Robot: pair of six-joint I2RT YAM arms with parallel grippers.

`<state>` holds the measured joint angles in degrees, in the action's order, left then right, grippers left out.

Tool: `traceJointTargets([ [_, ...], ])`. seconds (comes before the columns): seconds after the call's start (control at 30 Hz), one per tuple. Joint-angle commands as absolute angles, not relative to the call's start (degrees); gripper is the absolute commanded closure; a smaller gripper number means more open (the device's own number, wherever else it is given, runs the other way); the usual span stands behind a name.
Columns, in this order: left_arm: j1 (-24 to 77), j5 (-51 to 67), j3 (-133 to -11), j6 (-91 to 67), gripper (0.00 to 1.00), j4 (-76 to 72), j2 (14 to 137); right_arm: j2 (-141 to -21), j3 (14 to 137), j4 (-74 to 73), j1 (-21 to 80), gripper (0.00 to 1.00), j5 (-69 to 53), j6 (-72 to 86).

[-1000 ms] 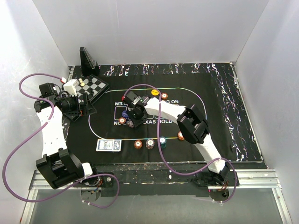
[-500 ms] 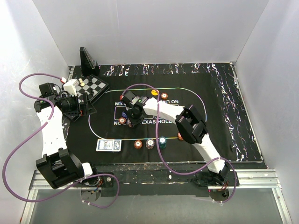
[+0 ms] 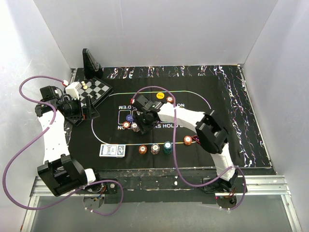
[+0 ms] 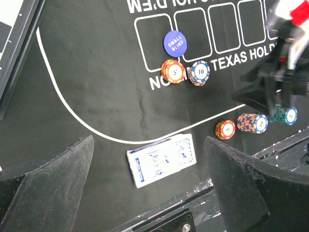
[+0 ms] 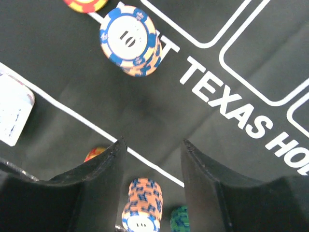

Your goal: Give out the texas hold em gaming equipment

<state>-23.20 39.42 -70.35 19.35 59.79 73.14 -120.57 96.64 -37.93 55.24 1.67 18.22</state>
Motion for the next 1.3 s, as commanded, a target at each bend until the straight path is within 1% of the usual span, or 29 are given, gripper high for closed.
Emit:
traceJointTargets([
  [0.0, -23.55, 39.11, -71.28, 20.21, 0.00, 59.77, 70.31, -111.02, 93.00, -36.21, 55.90, 0.38, 2.46, 17.49],
  [0.1, -23.55, 38.41, -70.84, 20.13, 0.00, 59.59, 69.87, -107.85, 90.27, -37.00, 56.60, 0.29, 0.45, 16.35],
  [0.17, -23.55, 38.23, -70.40, 20.13, 0.00, 59.68, 69.61, -105.92, 87.99, -36.83, 57.48, 0.26, 0.44, 15.30],
  [0.23, -23.64, 38.14, -70.05, 20.04, 0.00, 59.59, 69.35, -104.68, 85.97, -36.83, 58.35, 0.22, -2.10, 14.42],
  [0.43, -23.64, 37.62, -69.43, 19.86, 0.00, 59.59, 68.56, -103.62, 82.09, -37.62, 60.20, 0.15, -3.96, 12.75],
  [0.67, -23.29, 37.88, -68.56, 19.34, 0.00, 59.85, 68.38, -103.27, 79.72, -37.79, 61.17, 0.12, -3.17, 12.31],
  [1.03, -22.24, 37.71, -68.82, 18.28, 0.00, 59.50, 68.64, -102.39, 76.73, -37.44, 61.44, 0.12, -1.23, 11.69],
  [1.27, -21.80, 37.44, -69.43, 18.02, 0.00, 59.41, 69.08, -102.48, 74.53, -36.48, 61.61, 0.16, -2.37, 11.95],
])
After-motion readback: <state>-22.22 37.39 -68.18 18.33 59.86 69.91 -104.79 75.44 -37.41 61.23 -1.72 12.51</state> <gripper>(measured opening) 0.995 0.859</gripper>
